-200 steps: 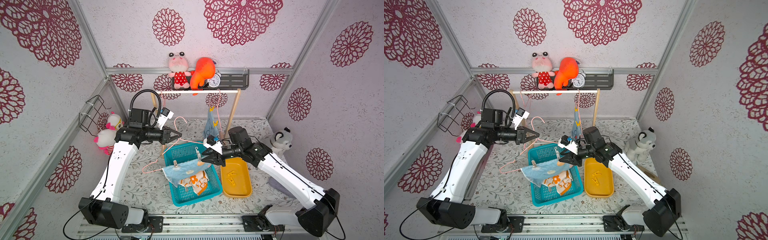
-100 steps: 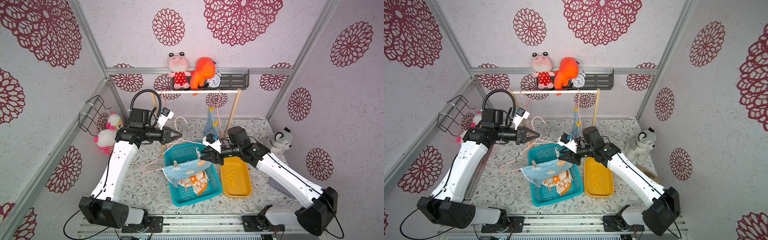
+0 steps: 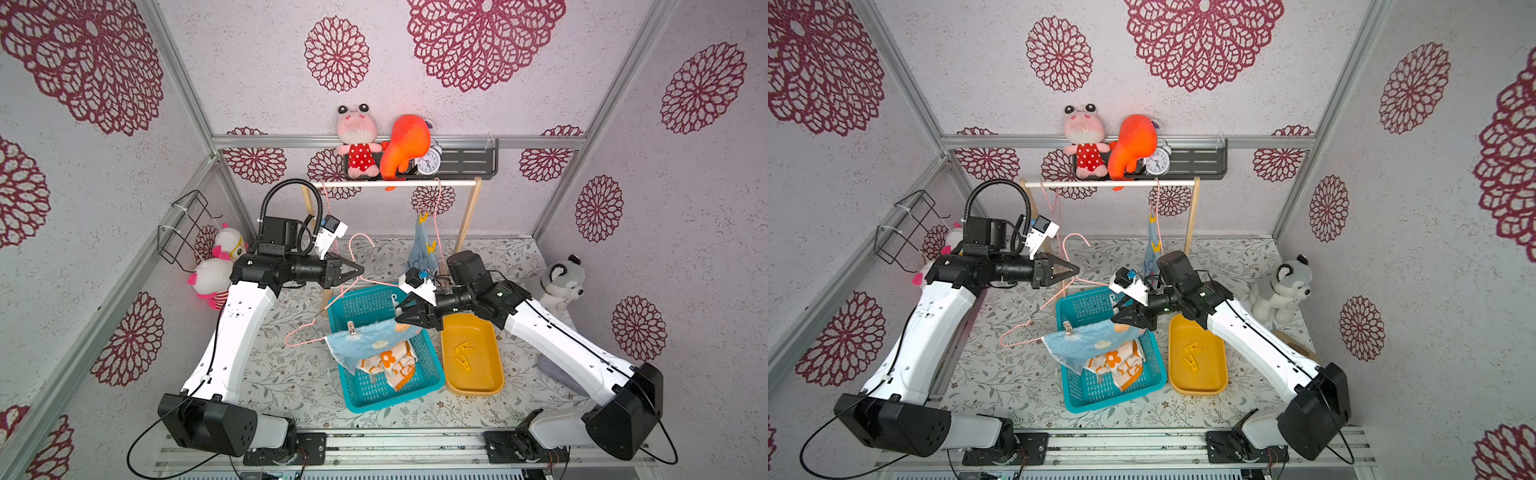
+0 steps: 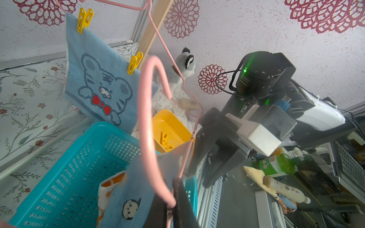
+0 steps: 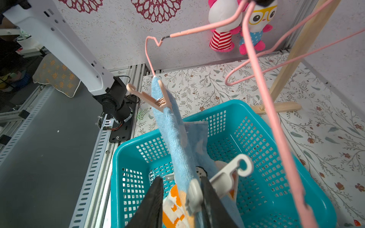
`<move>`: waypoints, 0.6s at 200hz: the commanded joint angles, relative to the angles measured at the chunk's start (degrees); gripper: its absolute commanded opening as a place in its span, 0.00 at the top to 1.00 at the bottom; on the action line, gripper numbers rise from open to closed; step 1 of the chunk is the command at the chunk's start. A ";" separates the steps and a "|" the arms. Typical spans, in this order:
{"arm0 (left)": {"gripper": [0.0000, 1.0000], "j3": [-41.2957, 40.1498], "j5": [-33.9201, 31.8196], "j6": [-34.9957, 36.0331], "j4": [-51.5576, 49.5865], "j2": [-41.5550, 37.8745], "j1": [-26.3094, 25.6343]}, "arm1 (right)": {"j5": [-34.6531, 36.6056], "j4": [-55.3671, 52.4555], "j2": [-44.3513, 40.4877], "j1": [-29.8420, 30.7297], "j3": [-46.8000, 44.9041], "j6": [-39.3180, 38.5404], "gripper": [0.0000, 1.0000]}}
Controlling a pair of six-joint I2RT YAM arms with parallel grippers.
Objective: Remove the clothespins securing towels to the hanger
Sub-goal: Remove the clothespin from the hanger.
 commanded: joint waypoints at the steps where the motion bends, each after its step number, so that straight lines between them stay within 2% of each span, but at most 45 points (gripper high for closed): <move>1: 1.00 1.03 0.79 0.31 1.34 0.35 0.71 | -1.82 0.43 -3.91 0.59 -2.52 1.28 0.67; 40: 1.00 0.98 0.81 -0.07 1.70 1.03 1.11 | -0.35 2.55 -7.88 1.72 -7.45 4.11 0.67; 76: 1.00 1.14 1.54 -0.17 1.72 1.01 1.11 | 3.48 2.29 -9.58 1.73 -8.33 3.94 0.68; 120: 1.00 1.49 2.97 0.79 0.45 0.51 1.33 | 9.56 -1.80 -9.17 0.85 -4.77 -1.82 0.54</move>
